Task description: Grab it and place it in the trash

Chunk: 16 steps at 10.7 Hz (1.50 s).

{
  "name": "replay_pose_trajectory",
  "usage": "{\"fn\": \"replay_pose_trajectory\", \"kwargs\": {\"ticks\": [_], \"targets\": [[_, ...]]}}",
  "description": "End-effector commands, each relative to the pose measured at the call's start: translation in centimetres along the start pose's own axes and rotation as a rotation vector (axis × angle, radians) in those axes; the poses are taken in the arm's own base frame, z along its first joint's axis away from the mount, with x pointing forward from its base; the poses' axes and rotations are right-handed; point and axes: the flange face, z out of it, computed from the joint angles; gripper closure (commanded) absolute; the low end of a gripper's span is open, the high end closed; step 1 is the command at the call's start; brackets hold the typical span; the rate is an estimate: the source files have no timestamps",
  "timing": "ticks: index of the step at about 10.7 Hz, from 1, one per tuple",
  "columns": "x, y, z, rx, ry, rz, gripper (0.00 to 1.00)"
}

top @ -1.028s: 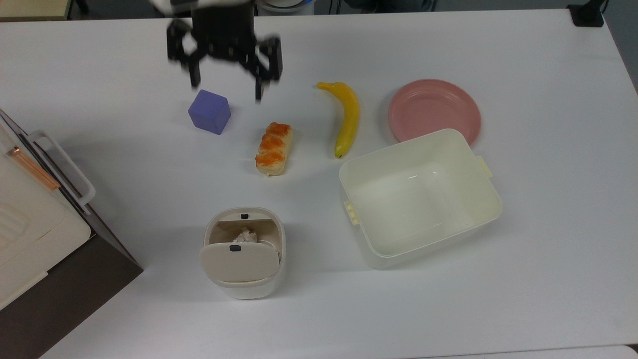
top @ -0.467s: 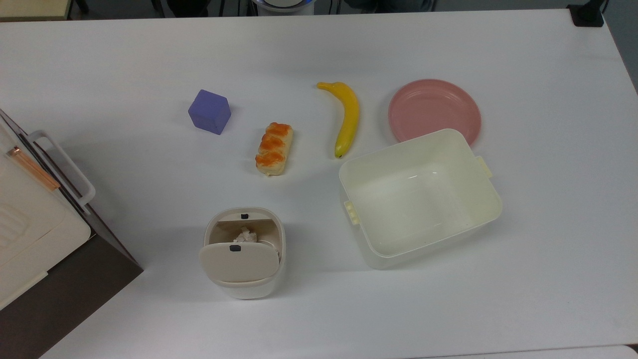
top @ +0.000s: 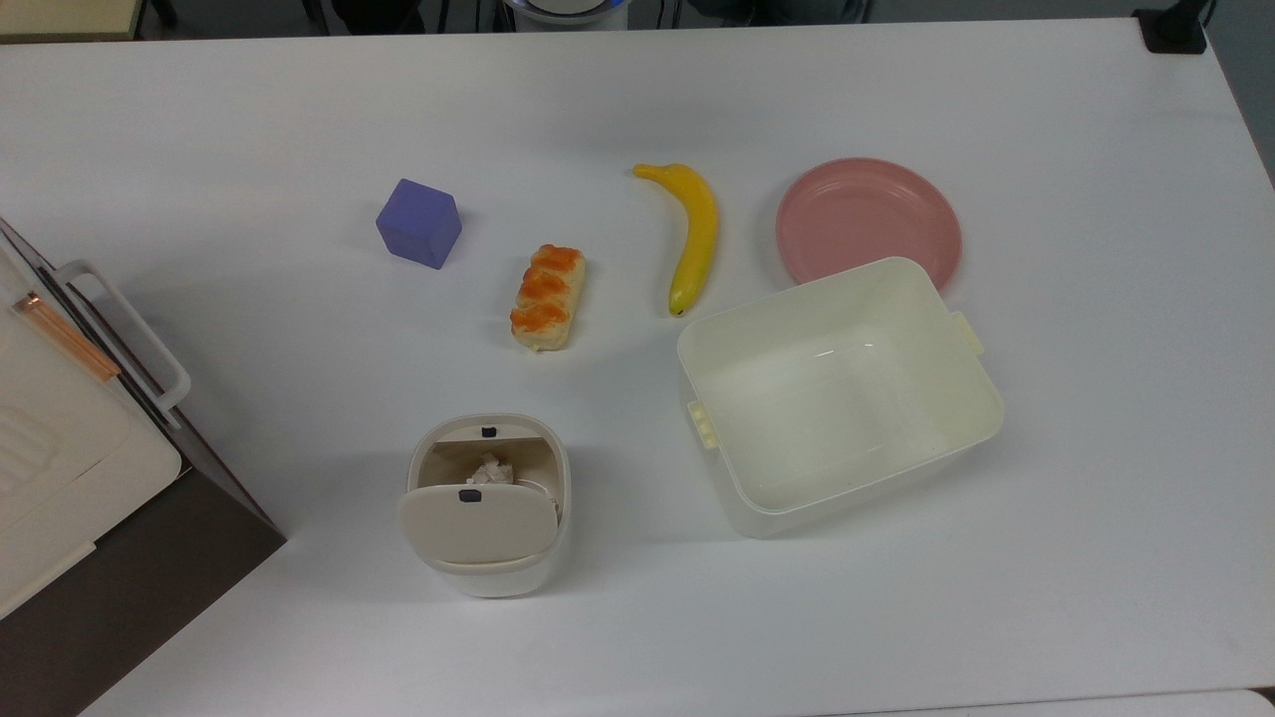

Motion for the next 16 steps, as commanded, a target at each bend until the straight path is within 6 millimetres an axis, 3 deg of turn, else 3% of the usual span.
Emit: {"fn": "replay_pose_trajectory", "kwargs": {"ticks": [1,9,13,16], "targets": [[-0.3,0.2,0.3,0.025,0.017,0.058,0.0],[-0.6,-0.2,0.0,0.02,-0.003,0.057,0.0],[1.0,-0.6,1.6,0.031,0.018,0.087,0.0],[1.7,-1.7,1.5,0.036,0.025,0.12,0.0]]}}
